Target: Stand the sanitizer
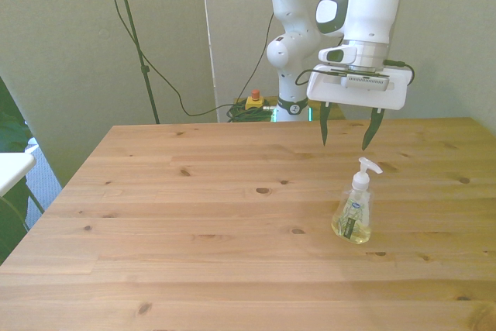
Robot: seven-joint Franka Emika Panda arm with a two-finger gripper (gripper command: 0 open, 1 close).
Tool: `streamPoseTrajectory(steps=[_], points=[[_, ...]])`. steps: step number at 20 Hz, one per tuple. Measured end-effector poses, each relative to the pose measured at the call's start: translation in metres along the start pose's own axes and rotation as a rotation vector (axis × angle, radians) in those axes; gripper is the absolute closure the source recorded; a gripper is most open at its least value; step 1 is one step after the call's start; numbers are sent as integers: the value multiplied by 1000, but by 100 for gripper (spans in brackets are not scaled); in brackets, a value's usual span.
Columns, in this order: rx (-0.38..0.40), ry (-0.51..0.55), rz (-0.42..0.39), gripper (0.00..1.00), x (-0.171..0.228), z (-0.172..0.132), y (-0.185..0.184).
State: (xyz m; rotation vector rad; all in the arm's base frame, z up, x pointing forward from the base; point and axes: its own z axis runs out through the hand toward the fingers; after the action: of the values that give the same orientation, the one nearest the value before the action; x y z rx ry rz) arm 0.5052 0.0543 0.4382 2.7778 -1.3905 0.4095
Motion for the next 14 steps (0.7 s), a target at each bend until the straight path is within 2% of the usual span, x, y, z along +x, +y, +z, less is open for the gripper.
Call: streamPoseTrajectory(steps=[5,8,11,14], points=[[-61,-138,-211,0,-16,5,-24],[-100,-164,-313,0,-30,19,-45],[-126,-166,-338,0,-38,26,-53],[-134,-163,-330,0,-38,23,-44]])
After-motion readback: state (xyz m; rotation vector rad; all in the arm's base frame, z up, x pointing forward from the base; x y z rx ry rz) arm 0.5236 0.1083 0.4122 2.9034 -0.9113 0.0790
